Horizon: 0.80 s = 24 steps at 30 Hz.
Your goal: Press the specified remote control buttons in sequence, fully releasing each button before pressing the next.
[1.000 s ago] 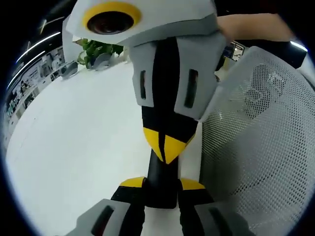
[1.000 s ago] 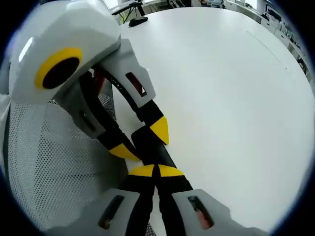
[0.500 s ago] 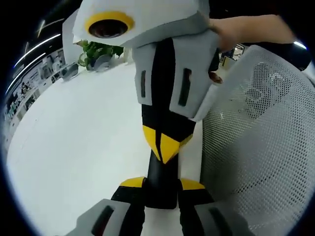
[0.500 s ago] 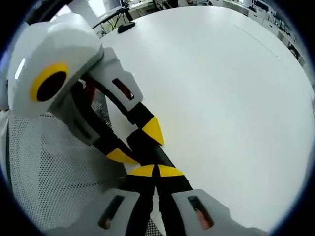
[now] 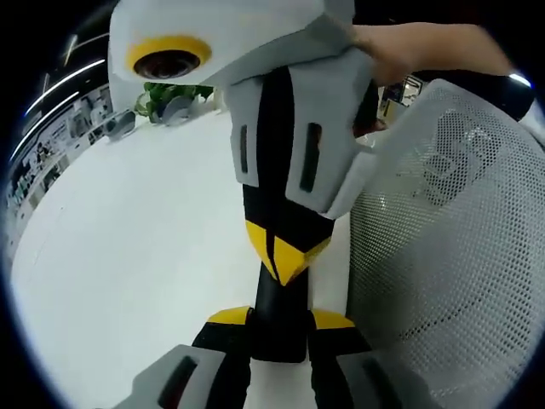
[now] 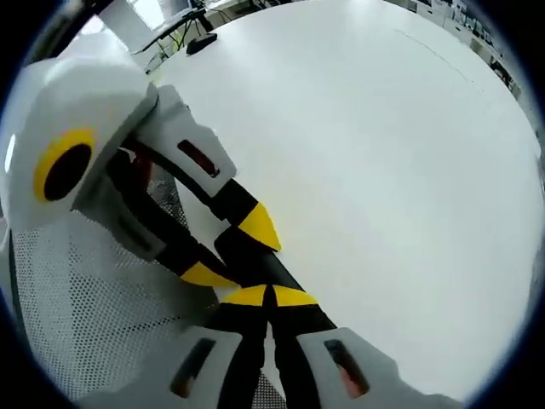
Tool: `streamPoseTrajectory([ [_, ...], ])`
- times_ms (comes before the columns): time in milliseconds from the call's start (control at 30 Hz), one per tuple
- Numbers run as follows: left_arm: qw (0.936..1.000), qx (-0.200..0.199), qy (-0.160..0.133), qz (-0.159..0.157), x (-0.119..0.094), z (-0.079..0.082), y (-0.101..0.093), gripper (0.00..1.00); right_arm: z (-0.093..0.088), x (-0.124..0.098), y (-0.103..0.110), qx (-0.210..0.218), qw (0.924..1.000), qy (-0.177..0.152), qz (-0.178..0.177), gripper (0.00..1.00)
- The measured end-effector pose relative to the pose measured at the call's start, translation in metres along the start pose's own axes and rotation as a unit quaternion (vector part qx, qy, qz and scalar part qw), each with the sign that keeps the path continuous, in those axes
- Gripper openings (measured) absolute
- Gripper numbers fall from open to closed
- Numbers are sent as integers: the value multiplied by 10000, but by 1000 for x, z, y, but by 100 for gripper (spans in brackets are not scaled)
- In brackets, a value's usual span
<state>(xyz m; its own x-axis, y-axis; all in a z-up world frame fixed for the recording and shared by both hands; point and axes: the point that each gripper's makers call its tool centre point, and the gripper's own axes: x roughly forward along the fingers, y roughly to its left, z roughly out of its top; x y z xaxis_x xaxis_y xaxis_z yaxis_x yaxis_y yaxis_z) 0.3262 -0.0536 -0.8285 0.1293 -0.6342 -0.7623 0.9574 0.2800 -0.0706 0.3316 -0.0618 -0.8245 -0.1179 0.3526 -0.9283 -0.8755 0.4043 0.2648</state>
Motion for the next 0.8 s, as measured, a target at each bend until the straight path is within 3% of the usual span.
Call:
streamPoseTrajectory([
  [133,10000,-6,-11,-15,0,0,0,25,-1,-2,2,-313,9994,-127,-62,0],
  [300,10000,-21,-19,-26,0,0,1,25,-4,-6,-5,-1125,9933,-54,-271,0],
  [400,10000,-33,-24,-29,0,1,0,25,1,-6,5,-1034,9945,-143,-10,0],
  [533,10000,-55,-43,-32,0,1,0,25,3,-3,7,-1323,9912,-74,-72,0],
  [800,9999,-116,-77,-39,0,1,1,25,1,1,8,-1436,9896,53,9,0],
])
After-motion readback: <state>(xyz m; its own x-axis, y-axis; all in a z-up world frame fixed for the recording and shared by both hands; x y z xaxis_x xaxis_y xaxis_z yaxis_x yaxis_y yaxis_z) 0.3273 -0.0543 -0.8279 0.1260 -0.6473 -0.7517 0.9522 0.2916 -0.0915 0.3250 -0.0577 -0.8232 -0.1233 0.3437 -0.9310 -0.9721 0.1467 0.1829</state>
